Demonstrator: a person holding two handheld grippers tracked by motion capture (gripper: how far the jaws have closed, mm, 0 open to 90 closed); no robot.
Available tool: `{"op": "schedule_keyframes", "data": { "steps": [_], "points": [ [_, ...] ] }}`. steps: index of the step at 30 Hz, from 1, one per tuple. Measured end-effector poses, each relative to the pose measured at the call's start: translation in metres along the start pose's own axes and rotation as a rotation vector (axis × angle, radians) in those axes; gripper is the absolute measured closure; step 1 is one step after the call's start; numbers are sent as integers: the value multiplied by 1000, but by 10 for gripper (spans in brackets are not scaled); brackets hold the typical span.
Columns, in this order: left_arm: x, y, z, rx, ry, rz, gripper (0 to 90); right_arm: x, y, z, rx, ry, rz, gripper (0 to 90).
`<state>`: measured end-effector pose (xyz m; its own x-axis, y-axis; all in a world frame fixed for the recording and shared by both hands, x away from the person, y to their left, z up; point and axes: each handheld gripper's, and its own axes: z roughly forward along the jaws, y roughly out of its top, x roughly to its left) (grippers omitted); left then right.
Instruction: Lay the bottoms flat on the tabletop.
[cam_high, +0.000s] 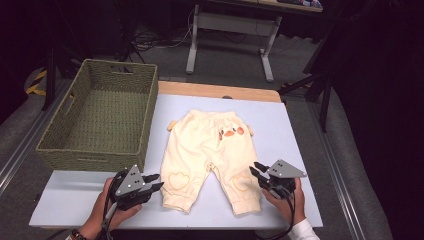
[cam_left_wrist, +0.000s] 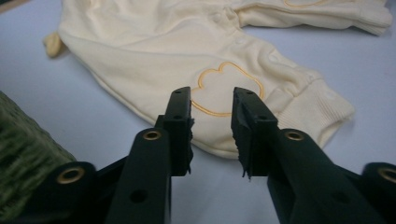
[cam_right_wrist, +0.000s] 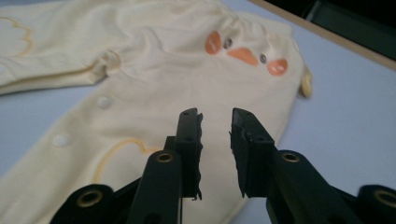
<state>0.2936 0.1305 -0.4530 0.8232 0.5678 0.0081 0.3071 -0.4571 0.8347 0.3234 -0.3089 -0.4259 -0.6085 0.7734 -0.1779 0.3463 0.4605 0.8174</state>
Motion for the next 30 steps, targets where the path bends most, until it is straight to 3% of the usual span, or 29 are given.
{"op": "schedule_keyframes", "data": {
  "steps": [2, 4, 6, 9, 13, 14, 18, 20, 22, 25, 30],
  "points": [
    [-2, -2, 3, 18, 3, -16, 534, -8, -9, 2, 32, -24, 54, 625],
    [-5, -2, 7, 25, -1, -46, 449, -13, -17, 4, 50, -24, 104, 614],
    [-8, -2, 12, 47, 16, -60, 358, -15, -21, 7, 73, -34, 119, 579],
    [-9, -2, 16, 63, 3, -74, 331, -17, -25, 12, 96, -42, 130, 549],
    [-10, -3, 26, 105, -9, -94, 311, -18, -24, 13, 85, -64, 117, 515],
    [-10, -3, 31, 137, -11, -126, 294, -19, -23, 11, 57, -84, 116, 471],
    [-6, 0, 35, 145, -7, -195, 246, -17, -19, 6, -6, -99, 86, 451],
    [-3, 1, 36, 128, -21, -236, 233, -15, -18, 5, -26, -111, 65, 445],
    [-1, 2, 38, 112, -9, -256, 218, -13, -16, 4, -38, -116, 49, 439],
    [-1, 5, 41, 107, 34, -259, 215, -10, -15, 4, -35, -118, 26, 438],
    [-1, 9, 48, 142, 34, -261, 240, -8, -14, 4, -39, -127, 9, 418]
  ]
}}
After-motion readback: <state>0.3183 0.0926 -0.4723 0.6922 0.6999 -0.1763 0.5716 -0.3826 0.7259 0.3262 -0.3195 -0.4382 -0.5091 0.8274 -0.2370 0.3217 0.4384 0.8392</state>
